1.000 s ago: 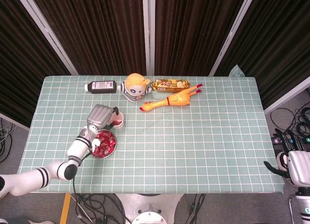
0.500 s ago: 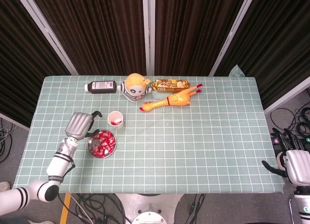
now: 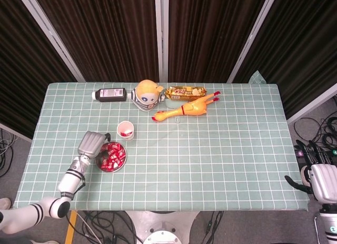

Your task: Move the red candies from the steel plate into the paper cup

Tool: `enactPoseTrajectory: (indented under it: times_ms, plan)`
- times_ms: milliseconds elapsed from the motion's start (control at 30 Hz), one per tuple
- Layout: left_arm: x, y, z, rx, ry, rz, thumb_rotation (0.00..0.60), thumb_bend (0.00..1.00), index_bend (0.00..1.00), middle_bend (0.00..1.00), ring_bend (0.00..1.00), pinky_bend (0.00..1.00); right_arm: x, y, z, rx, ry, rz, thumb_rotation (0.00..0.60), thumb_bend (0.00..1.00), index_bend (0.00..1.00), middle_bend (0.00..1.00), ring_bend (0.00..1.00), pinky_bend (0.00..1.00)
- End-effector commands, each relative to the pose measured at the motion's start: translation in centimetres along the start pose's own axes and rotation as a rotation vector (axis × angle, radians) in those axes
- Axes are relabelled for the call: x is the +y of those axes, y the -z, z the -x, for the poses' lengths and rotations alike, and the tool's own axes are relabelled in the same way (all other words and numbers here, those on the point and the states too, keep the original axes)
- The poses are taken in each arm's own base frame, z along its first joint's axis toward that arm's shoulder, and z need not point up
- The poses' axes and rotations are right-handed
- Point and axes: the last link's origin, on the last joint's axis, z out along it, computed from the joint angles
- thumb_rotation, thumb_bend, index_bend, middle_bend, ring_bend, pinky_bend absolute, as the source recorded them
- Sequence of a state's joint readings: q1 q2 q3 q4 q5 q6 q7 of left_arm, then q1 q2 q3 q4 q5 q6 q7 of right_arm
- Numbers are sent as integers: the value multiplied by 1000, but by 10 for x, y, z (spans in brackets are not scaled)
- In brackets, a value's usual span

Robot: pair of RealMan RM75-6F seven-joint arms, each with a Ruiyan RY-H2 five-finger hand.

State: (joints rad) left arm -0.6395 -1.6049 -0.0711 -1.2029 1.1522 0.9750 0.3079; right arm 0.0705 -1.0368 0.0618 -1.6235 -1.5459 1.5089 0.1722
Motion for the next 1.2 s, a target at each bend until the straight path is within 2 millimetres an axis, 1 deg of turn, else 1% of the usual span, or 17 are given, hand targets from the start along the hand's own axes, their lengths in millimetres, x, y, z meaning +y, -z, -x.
enactPoseTrajectory:
  times_ms: [33, 233, 533, 767, 933, 1200]
  plan:
    - [1, -1, 6, -13, -13, -7, 600, 260, 501, 910, 855, 985, 0, 0, 0, 0, 0, 1, 600, 81, 41, 208, 10, 118]
    - [-4, 0, 17, -33, -13, -37, 600, 238, 526, 911, 855, 986, 0, -1, 1, -3, -1, 0, 600, 81, 41, 209, 10, 118]
    - [-9, -5, 17, -52, -4, -58, 600, 234, 527, 912, 856, 985, -1, -1, 0, 0, 2, -1, 600, 80, 41, 210, 10, 119]
    - [-4, -8, 16, -55, 6, -46, 600, 238, 541, 912, 856, 985, 0, 0, 0, 0, -1, 3, 600, 80, 41, 210, 10, 119]
    - [-4, -11, 16, -65, 6, -48, 600, 253, 565, 913, 856, 985, 0, 0, -1, 0, 0, 6, 600, 80, 41, 210, 10, 119]
    - [-4, -12, 17, -76, 18, -46, 600, 317, 610, 918, 856, 986, 1, 1, -1, -2, -2, 8, 600, 80, 41, 210, 10, 121]
